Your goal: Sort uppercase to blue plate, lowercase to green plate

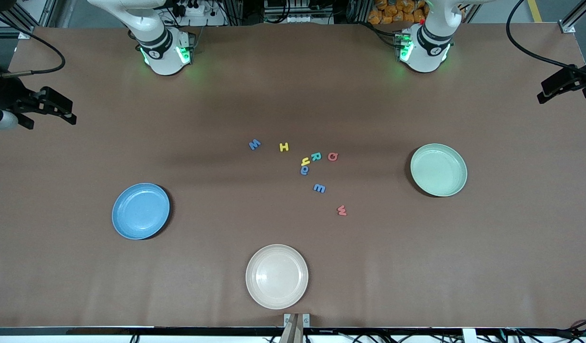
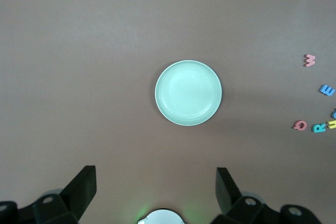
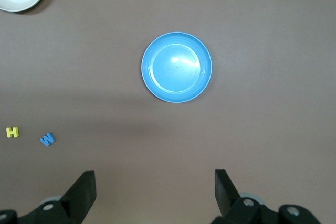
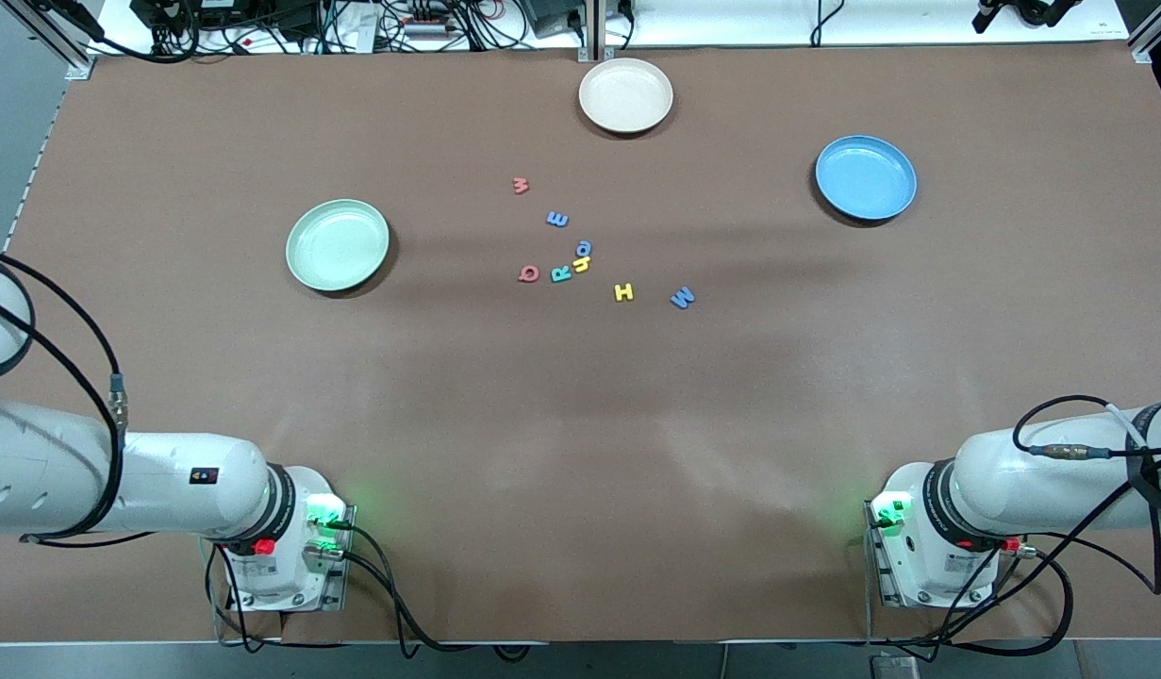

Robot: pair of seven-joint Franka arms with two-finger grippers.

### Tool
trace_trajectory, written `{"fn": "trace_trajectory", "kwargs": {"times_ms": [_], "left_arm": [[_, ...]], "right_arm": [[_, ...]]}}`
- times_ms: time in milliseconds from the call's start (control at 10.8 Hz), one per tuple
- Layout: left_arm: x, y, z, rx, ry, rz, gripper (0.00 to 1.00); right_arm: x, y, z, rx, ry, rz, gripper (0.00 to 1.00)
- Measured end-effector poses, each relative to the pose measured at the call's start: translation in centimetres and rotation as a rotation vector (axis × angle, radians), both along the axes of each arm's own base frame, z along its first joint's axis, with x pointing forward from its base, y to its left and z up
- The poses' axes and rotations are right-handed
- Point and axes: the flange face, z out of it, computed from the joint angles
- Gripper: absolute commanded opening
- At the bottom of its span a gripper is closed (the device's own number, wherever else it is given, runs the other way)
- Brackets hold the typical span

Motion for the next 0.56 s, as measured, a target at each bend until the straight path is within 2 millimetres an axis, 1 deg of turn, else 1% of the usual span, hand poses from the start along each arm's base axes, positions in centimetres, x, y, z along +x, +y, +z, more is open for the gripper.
{"fn": "trace_trajectory", "kwargs": {"times_ms": [372,558], "left_arm": [[-0.01,0.06,-0.37,-0.004,0.017,0.002,1.0],[0.03,0.04,-0.46,-0.006,0.02,0.002,1.0]], "right_arm": [[0.01,-0.95,0.02,0.001,-0.001,-0.018,1.0],[0.01,-0.97,0.02,0.001,-0.001,-0.019,1.0]]}}
